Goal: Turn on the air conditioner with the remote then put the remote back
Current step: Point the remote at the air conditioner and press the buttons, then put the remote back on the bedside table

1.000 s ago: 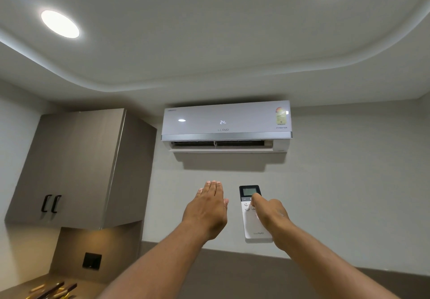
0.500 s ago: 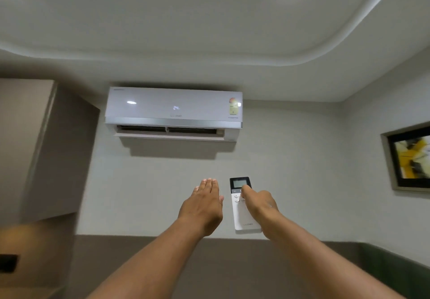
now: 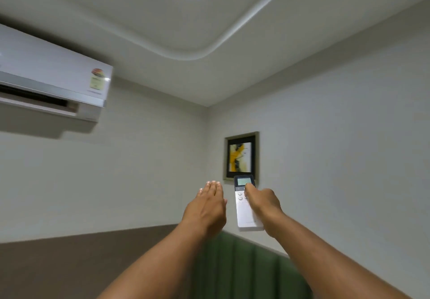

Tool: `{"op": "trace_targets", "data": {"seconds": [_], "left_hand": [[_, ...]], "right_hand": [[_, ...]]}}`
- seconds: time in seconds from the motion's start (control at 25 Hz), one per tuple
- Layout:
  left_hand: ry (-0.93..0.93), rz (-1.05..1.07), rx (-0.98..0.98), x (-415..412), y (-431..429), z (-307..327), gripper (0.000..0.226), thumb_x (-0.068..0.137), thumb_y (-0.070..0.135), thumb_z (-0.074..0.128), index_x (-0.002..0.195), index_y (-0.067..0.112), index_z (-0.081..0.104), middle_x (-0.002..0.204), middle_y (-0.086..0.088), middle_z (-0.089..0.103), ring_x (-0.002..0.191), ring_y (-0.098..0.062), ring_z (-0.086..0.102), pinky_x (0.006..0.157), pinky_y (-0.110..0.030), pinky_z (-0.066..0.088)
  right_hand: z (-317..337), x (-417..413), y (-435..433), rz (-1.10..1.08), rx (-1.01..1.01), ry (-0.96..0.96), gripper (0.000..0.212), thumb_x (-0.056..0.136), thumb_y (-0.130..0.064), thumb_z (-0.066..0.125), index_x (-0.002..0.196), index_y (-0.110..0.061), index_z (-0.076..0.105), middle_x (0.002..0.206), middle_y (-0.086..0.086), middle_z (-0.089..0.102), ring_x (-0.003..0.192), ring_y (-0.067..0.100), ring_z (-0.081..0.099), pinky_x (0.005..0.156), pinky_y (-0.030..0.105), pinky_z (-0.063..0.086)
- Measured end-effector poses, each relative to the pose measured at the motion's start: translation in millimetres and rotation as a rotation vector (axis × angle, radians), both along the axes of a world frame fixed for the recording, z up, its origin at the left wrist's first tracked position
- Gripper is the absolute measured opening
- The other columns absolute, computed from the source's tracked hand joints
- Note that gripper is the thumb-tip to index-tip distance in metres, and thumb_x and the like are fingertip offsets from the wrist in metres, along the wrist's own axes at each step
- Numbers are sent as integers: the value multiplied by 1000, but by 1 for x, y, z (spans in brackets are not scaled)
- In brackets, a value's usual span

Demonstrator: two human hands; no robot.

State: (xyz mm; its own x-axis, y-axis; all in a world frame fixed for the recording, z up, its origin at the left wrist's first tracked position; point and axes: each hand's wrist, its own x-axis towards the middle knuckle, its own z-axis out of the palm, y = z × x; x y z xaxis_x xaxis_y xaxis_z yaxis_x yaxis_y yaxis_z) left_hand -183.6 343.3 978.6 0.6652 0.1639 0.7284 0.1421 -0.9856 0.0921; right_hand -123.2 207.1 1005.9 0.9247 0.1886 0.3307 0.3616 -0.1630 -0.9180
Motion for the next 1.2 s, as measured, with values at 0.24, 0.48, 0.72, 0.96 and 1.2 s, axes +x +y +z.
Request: {"op": "trace_targets", "data": {"seconds": [0.24,0.48,0.72,0.96,1.2], "left_hand": [[-2,-399,20,113,-174,-3,57,102,36,17,151,12,3,161,-6,4,146,-19,2,117,-35,8],[7,-690,80,162,-301,3,57,102,37,15,151,13,0,161,-4,1,146,-18,-1,114,-31,5],[19,-827,90,192,-351,0,57,102,36,16,151,11,2,161,-6,4,146,-18,0,116,-34,8],[161,-838,82,223,-355,-73,57,102,37,17,151,11,5,160,-7,7,146,-21,3,114,-35,10],[463,-870,97,252,-354,-229,57,102,31,21,149,3,8,159,-15,11,146,-25,5,116,-37,8]], "right_hand": [[1,47,-188,-372,17,18,32,91,-37,48,88,-10,66,76,8,70,59,23,66,46,21,42],[8,53,-305,-674,17,5,32,94,-38,48,90,-11,66,72,7,69,55,20,65,44,21,39],[0,60,-344,-810,37,23,33,96,-38,48,91,-11,66,73,7,69,56,21,65,44,22,40],[-81,82,-357,-840,47,129,33,85,-48,60,80,-15,61,69,4,67,55,18,64,44,22,41],[-252,119,-357,-856,-49,290,35,52,-48,79,66,-17,72,56,-3,72,47,10,68,47,22,51]]}}
